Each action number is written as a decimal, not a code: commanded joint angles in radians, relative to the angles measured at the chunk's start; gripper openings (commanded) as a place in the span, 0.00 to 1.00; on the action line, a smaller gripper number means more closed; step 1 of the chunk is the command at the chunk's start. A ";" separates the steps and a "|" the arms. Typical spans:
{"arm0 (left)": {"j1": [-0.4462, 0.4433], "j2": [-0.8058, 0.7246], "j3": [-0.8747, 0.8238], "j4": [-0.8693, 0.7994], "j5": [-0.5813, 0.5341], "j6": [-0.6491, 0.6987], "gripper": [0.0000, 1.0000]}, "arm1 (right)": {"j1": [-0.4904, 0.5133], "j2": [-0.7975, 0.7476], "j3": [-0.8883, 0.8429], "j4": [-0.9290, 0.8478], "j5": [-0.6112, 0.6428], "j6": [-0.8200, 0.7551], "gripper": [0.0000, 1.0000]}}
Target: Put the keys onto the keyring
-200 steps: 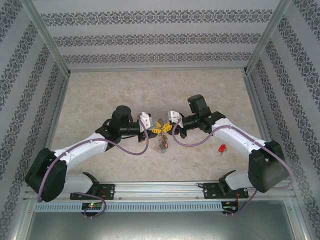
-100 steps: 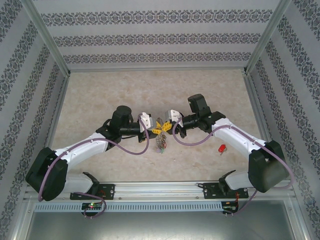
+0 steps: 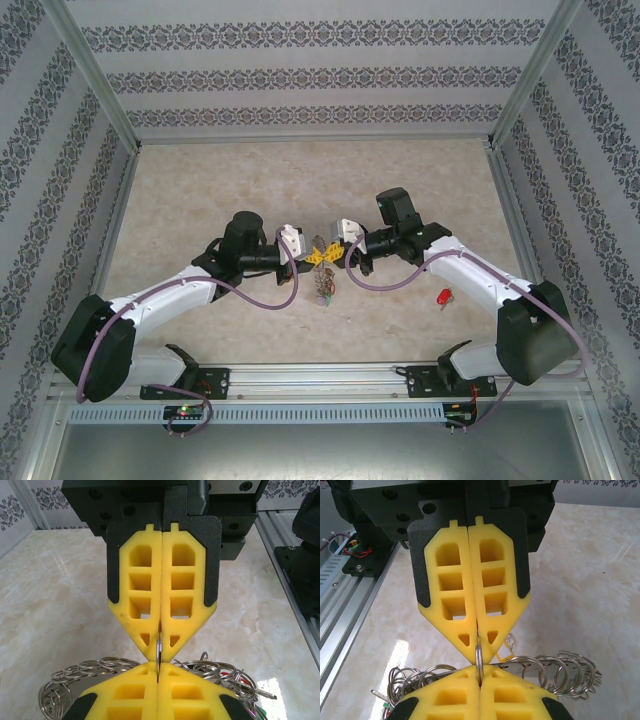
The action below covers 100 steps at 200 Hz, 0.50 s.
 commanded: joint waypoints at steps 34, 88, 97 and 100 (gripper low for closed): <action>-0.013 -0.042 0.017 0.017 -0.039 -0.007 0.00 | 0.011 -0.038 -0.004 -0.004 -0.013 -0.010 0.09; -0.013 -0.034 0.032 -0.017 -0.058 0.007 0.00 | 0.007 -0.042 -0.007 -0.035 0.029 -0.039 0.13; -0.013 -0.031 0.035 -0.020 -0.058 0.006 0.00 | 0.007 -0.045 -0.010 -0.031 0.034 -0.039 0.14; -0.014 -0.030 0.036 -0.021 -0.059 0.006 0.00 | 0.007 -0.045 -0.011 -0.029 0.036 -0.039 0.16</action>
